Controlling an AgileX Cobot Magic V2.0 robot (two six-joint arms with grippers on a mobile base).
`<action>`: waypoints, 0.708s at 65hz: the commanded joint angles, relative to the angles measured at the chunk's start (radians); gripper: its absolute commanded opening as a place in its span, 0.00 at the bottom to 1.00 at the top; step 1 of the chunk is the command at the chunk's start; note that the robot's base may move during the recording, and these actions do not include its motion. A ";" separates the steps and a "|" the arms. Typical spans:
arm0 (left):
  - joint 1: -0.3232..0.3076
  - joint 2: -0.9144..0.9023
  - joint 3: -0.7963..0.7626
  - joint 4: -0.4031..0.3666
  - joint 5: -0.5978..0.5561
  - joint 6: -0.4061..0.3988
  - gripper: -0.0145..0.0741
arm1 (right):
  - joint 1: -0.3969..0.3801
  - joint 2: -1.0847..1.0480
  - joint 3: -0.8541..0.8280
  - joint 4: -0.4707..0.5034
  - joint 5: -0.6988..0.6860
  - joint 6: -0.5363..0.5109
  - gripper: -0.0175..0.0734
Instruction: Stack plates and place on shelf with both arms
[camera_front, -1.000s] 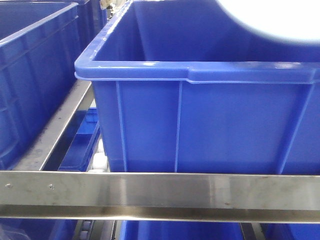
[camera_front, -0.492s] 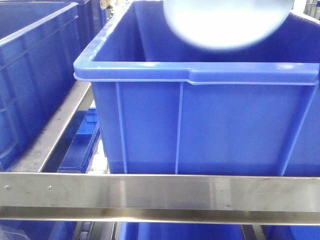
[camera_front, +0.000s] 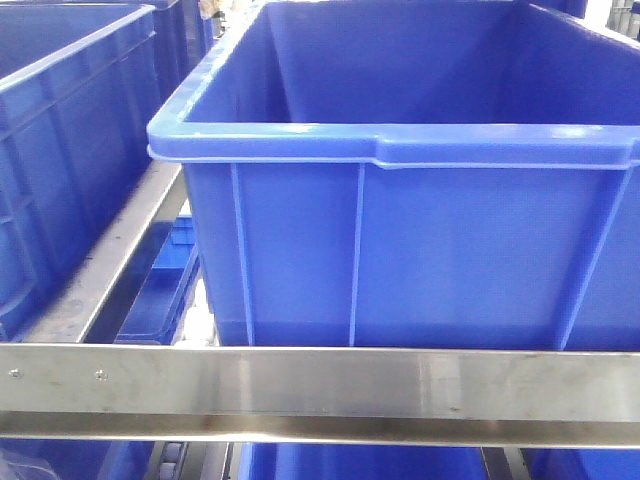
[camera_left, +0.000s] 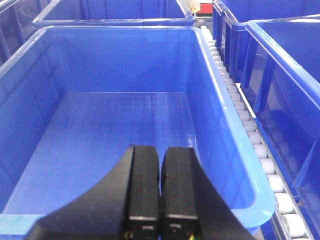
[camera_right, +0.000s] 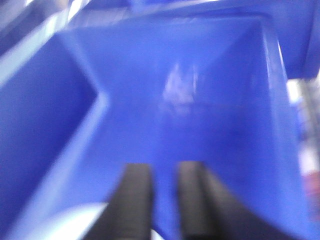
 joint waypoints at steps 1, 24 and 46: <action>0.002 0.007 -0.029 -0.001 -0.081 -0.001 0.26 | -0.002 -0.088 0.003 -0.015 -0.012 -0.141 0.28; 0.002 0.007 -0.029 -0.001 -0.081 -0.001 0.26 | -0.002 -0.477 0.258 0.064 0.045 -0.161 0.25; 0.002 0.007 -0.029 -0.001 -0.081 -0.001 0.26 | -0.002 -0.863 0.395 0.245 0.101 -0.161 0.25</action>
